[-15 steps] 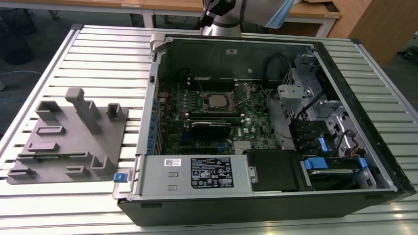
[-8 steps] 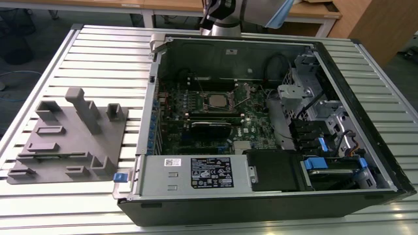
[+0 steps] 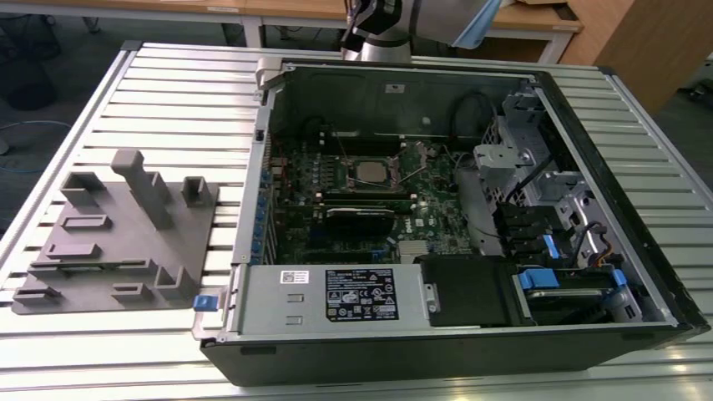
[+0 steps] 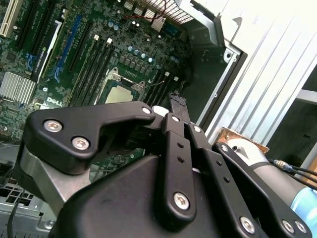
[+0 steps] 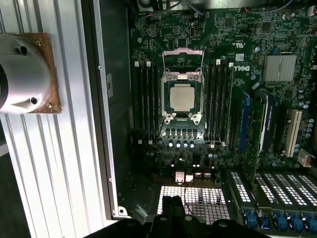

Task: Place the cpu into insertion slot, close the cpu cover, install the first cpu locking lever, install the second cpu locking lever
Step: 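Close the cpu cover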

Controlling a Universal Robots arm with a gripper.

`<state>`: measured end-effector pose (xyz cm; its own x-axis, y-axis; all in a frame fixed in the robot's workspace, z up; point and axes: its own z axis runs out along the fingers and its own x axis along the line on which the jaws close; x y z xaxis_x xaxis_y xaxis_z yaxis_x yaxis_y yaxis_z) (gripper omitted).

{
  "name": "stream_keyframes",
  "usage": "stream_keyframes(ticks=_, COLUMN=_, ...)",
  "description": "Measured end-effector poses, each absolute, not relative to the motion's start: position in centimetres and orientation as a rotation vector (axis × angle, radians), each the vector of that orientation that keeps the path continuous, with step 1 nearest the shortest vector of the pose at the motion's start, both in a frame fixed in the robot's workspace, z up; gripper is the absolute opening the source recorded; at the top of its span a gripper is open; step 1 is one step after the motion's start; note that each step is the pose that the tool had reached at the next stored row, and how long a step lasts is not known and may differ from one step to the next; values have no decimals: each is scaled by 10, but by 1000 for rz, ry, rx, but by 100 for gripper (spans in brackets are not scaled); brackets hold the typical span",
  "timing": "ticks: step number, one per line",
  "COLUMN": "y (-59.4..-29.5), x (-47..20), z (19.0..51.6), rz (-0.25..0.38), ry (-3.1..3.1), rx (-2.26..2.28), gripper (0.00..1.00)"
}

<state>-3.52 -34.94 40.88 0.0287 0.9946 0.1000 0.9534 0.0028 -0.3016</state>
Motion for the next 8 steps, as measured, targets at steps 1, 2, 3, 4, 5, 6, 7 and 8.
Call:
stream_keyframes(ticks=1, y=-349, x=-35, z=409, rz=205, ry=-1998, rx=-2025, gripper=11)
stream_keyframes(ticks=2, y=-349, x=-35, z=408, rz=205, ry=-1998, rx=-2025, gripper=11)
stream_keyframes(ticks=3, y=-349, x=-35, z=408, rz=205, ry=-1998, rx=-2024, gripper=11)
stream_keyframes(ticks=4, y=-349, x=-35, z=407, rz=205, ry=-1998, rx=-2025, gripper=11)
stream_keyframes(ticks=5, y=-349, x=-35, z=406, rz=205, ry=-1998, rx=-2025, gripper=11)
stream_keyframes(ticks=6, y=-349, x=-35, z=404, rz=205, ry=-1998, rx=-2025, gripper=11)
stream_keyframes(ticks=7, y=-349, x=-35, z=403, rz=205, ry=-1998, rx=-2025, gripper=11)
stream_keyframes(ticks=8, y=-349, x=-35, z=402, rz=205, ry=-1998, rx=-2025, gripper=11)
